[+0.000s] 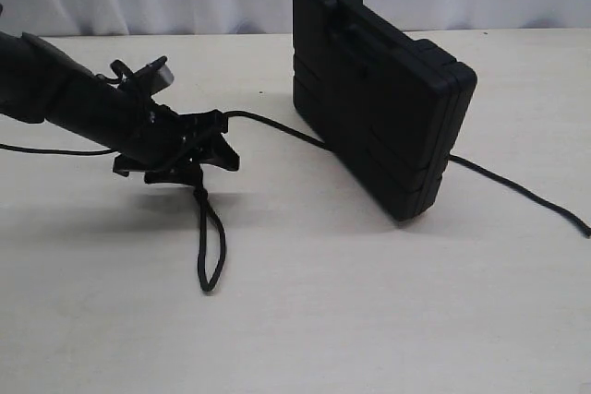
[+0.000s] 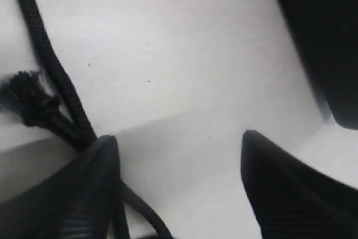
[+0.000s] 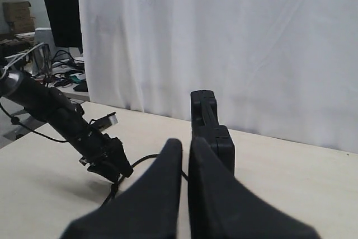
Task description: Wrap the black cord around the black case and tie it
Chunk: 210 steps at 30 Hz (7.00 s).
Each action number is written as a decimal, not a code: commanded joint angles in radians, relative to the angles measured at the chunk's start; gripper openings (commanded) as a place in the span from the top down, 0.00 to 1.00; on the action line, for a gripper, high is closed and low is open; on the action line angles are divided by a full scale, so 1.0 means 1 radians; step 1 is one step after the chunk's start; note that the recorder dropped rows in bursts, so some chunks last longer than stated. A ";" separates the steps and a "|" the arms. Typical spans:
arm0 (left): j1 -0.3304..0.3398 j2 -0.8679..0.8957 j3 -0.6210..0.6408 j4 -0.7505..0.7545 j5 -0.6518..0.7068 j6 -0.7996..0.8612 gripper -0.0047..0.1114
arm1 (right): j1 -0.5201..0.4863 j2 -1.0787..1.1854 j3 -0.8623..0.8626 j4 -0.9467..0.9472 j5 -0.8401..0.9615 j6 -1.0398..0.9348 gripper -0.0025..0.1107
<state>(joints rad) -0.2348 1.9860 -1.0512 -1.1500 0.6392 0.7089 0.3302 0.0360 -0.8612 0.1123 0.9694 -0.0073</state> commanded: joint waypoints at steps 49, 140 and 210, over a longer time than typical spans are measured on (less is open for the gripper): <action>-0.220 0.081 -0.160 0.692 -0.058 1.092 0.96 | -0.003 0.000 0.007 0.007 0.021 -0.023 0.94; -0.138 -0.212 -0.160 0.464 -0.114 0.370 0.96 | 0.033 1.233 -0.150 -0.290 -0.442 0.150 0.94; -0.231 -0.138 -0.160 0.345 -0.238 0.267 0.96 | 0.033 1.329 -0.136 -0.093 -0.447 0.027 0.94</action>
<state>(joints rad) -0.4423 1.8469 -1.2051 -0.7904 0.4197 0.9700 0.3630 1.3510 -1.0018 -0.0373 0.5109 0.0779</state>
